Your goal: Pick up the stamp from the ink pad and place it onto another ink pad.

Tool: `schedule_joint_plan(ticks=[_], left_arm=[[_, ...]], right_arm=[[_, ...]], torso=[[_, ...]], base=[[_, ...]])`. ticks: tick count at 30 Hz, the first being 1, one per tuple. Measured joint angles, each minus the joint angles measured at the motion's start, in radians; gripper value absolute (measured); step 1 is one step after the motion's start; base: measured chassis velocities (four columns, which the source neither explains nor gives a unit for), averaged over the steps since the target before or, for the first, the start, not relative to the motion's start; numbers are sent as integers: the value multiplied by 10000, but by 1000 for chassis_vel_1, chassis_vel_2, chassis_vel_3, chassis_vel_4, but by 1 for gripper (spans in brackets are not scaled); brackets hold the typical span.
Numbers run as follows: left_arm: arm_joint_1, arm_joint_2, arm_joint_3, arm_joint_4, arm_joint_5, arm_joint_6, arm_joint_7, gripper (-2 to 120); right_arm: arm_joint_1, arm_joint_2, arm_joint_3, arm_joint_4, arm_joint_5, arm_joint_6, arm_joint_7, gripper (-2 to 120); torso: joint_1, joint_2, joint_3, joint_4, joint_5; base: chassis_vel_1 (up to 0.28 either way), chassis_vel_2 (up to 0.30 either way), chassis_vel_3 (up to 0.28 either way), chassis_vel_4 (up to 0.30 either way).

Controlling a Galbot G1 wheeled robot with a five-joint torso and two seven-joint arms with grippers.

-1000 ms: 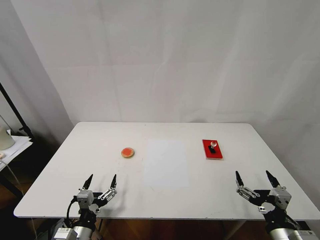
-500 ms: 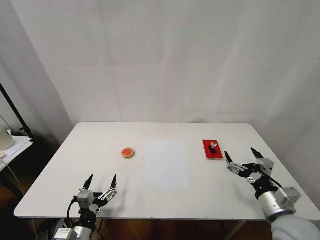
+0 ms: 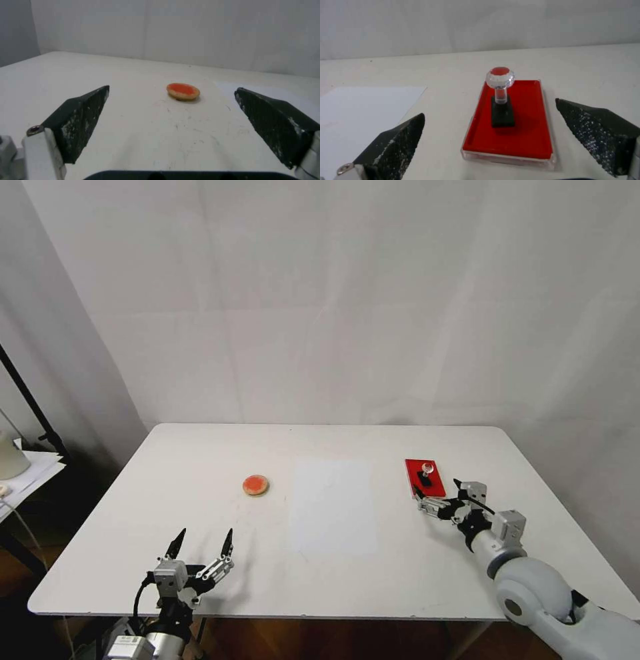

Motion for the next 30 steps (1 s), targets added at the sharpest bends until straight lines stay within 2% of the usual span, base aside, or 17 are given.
schedule_joint_plan(ticks=[5,11,17,21,22,27,28,30], left_arm=[[0,0,0,0,0,0,0,100],[0,-1,0,0,0,0,0,100],[0,0,0,0,0,0,0,100],[0,0,0,0,0,0,0,100],[0,0,0,0,0,0,0,100],[0,0,0,-1,0,0,0,100],[0,0,0,-1,0,0,0,100],[0,0,0,0,0,0,0,100]], right_arm=[[651,276,-572,-458,31,40,14,100],[1039,501,-801,-915,32,193,3,100],[1191,564,-848,-1218,17,321,-5,93],[1311,702,-921,-1464,-13,455,-25,80],[1311,702,-921,-1464,-13,455,-25,80],[1459,840,-1027,-1738,-32,558,-36,59],[1459,840,-1027,-1738,-32,558,-36,59],[1468,873,-1027,-1770,-44,580,-36,50]], torso=[[-2,0,-1,-1,-2],[-2,0,-1,0,0],[-3,0,-2,-2,-3],[-3,0,-1,-1,-2],[-3,0,-1,-1,-2],[-3,1,-1,0,-2],[-3,1,-1,0,-2],[-3,0,-2,0,-2]], base=[[0,0,0,0],[0,0,0,0],[0,0,0,0],[0,0,0,0],[0,0,0,0],[0,0,0,0],[0,0,0,0],[0,0,0,0]])
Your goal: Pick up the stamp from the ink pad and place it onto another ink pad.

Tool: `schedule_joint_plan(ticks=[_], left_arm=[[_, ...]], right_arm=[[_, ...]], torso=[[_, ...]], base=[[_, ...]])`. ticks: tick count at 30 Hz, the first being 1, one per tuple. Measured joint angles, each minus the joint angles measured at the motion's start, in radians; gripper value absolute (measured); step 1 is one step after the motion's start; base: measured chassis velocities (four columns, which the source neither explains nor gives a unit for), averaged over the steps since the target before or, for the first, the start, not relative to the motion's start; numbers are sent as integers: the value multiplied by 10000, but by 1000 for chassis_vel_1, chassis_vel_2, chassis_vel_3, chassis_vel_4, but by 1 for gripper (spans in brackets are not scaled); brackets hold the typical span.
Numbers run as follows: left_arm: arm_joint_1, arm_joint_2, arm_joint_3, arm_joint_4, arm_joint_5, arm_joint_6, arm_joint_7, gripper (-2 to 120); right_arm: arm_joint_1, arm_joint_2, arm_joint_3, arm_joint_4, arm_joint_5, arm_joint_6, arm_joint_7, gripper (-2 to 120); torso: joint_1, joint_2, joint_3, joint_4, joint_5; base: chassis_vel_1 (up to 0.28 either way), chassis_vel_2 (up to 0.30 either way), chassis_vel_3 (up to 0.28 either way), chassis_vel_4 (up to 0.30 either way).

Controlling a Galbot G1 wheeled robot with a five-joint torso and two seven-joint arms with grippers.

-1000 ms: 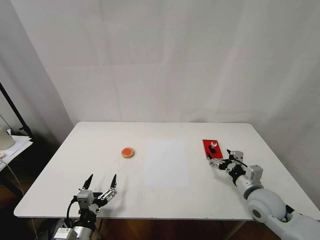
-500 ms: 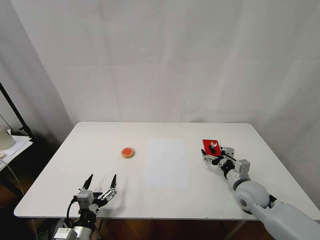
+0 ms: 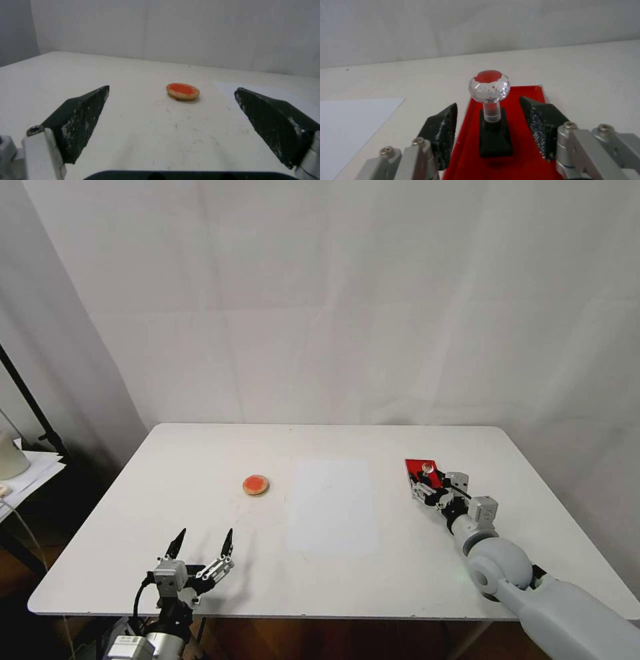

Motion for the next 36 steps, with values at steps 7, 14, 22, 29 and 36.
schedule_joint_plan(ticks=[7,14,22,29,36], left_arm=[[0,0,0,0,0,0,0,100],[0,0,0,0,0,0,0,100],[0,0,0,0,0,0,0,100],[0,0,0,0,0,0,0,100],[-1,0,0,-1,0,0,0,100]], right_arm=[[-13,11,105,-75,-31,52,12,24],[-84,-37,88,-77,-35,66,13,8],[-92,-176,71,44,-21,60,14,8],[740,-834,-476,1040,155,233,-813,8],[3973,60,-4146,214,382,726,-2357,8]], torso=[[0,0,0,0,0],[0,1,-1,0,-1],[0,1,0,1,3],[0,1,0,-2,-6],[1,0,1,5,-1]], base=[[0,0,0,0],[0,0,0,0],[0,0,0,0],[0,0,0,0],[0,0,0,0]])
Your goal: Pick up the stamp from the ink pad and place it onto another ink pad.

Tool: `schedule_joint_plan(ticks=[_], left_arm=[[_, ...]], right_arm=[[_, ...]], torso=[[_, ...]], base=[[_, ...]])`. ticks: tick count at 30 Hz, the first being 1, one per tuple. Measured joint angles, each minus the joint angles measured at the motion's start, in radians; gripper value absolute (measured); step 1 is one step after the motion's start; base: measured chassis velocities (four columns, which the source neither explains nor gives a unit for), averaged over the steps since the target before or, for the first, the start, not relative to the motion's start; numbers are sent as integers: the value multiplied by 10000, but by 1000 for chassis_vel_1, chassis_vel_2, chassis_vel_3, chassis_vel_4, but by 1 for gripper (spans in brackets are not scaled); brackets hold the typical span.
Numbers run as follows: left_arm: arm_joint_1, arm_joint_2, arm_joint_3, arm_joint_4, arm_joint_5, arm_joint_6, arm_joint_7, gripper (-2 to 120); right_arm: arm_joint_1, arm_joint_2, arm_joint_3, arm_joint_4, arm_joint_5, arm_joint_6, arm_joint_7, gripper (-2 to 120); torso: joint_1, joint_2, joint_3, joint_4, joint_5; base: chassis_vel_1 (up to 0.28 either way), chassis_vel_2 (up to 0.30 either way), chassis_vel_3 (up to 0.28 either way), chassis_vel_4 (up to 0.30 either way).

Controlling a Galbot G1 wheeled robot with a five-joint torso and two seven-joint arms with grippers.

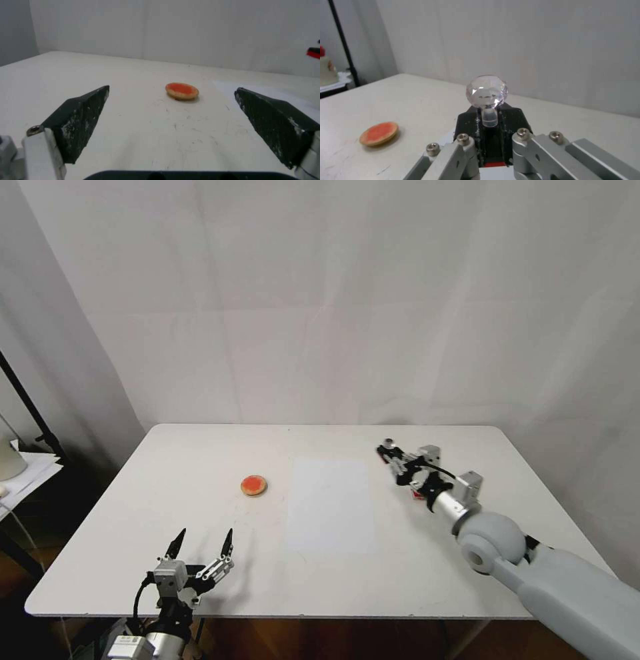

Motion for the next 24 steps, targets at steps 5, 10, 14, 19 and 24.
schedule_joint_plan(ticks=[5,10,14,19,24], left_arm=[[1,0,0,0,0,0,0,100],[0,0,0,1,0,0,0,100],[0,0,0,0,0,0,0,100],[-1,-1,0,0,0,0,0,100],[1,0,0,0,0,0,0,100]], right_arm=[[1023,1073,-1448,-1217,185,-79,30,8],[1151,1429,-1725,-1695,266,-157,138,8],[1162,1664,-1869,-2024,291,-229,265,8],[1108,1757,-1933,-2184,403,-415,381,8],[1025,1720,-1951,-2171,501,-504,400,8]], torso=[[1,0,0,-1,-1],[0,0,0,-3,0],[0,0,0,-6,0],[0,0,-1,-5,1],[-1,1,-2,-4,1]], base=[[0,0,0,0],[0,0,0,0],[0,0,0,0],[0,0,0,0],[0,0,0,0]])
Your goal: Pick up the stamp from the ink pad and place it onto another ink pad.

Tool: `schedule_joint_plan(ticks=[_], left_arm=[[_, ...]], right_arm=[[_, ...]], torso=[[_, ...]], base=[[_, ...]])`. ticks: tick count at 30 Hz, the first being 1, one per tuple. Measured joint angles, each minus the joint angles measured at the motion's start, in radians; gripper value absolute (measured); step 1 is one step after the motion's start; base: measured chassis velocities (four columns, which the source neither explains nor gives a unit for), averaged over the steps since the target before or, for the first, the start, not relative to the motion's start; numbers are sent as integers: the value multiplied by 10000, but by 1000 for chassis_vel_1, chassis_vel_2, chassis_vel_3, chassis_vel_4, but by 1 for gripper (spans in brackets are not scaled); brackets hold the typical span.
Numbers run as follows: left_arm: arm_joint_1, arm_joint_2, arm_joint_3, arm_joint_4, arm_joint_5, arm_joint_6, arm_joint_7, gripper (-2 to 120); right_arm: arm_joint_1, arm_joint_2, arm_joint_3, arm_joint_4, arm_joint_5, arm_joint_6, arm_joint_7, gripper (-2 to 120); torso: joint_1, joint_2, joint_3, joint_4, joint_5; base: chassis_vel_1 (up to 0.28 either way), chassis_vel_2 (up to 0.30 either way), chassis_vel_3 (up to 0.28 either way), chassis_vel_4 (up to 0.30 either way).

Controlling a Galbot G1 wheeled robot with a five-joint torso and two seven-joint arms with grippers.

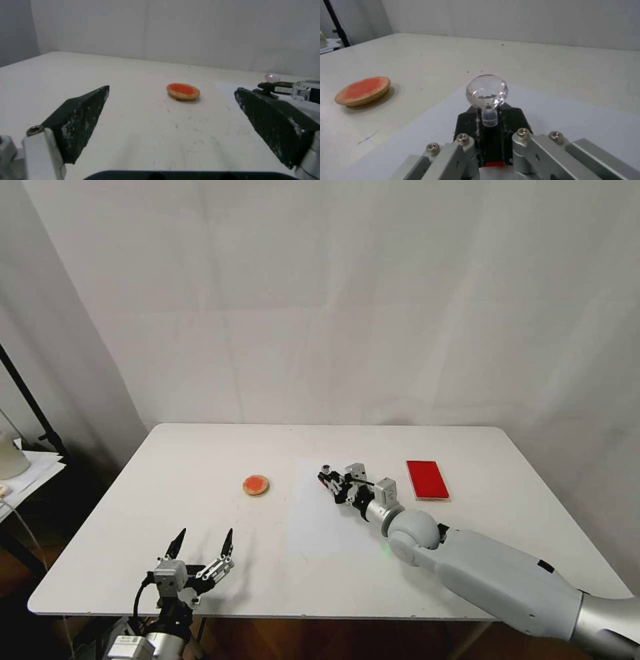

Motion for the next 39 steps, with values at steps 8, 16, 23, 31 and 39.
schedule_joint_plan(ticks=[8,16,23,31,39], left_arm=[[-6,0,1,0,0,0,0,100],[-2,0,0,0,0,0,1,100],[1,0,0,0,0,0,0,100],[-1,0,0,0,0,0,0,100],[0,0,0,0,0,0,0,100]], right_arm=[[210,-85,382,512,322,94,2,8],[1425,689,-363,613,532,118,-115,8],[1915,2024,-1361,-275,338,117,-228,8],[2153,3056,-1872,-1039,282,113,-254,8],[2101,3228,-1934,-1345,226,136,-318,8]], torso=[[3,-1,4,-2,1],[1,-1,2,0,-3],[2,-1,3,2,-4],[1,-1,2,1,-4],[1,-1,2,-1,0]], base=[[0,0,0,0],[0,0,0,0],[0,0,0,0],[0,0,0,0],[0,0,0,0]])
